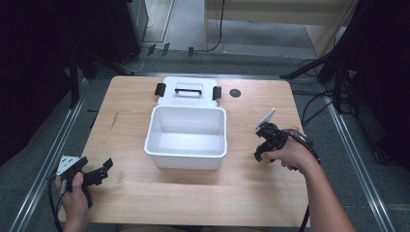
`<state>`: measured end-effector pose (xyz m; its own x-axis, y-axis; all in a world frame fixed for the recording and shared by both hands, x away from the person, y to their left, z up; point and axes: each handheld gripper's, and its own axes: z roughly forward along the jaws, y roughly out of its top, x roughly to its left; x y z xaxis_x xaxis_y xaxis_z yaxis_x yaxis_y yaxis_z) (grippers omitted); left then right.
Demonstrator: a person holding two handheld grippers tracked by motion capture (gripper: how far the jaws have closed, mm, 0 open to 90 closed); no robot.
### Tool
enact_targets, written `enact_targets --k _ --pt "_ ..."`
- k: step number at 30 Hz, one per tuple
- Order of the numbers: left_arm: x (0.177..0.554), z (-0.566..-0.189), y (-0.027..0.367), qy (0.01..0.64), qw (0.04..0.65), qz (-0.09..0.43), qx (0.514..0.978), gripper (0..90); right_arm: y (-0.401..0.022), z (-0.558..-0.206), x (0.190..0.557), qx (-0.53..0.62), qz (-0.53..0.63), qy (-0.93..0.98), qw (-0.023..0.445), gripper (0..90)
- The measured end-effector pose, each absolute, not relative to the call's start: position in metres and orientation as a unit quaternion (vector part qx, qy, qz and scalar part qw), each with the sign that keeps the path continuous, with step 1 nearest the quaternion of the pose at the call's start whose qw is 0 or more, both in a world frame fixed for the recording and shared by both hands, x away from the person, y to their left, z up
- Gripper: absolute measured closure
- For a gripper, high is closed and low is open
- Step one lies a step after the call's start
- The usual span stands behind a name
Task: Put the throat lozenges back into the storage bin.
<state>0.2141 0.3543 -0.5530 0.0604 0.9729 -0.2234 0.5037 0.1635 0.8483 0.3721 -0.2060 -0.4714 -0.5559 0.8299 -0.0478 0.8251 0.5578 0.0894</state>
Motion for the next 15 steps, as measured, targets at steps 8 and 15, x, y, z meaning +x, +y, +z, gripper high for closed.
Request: enact_targets --k 8,15 --pt "0.214 -0.553 0.354 0.629 0.431 0.272 0.588 0.0 -0.197 -0.453 0.371 0.457 0.04 0.887 0.044 20.9" --pt "0.214 -0.553 0.355 0.628 0.431 0.273 0.588 0.0 -0.19 -0.44 0.371 0.451 0.052 0.89 0.049 20.9"
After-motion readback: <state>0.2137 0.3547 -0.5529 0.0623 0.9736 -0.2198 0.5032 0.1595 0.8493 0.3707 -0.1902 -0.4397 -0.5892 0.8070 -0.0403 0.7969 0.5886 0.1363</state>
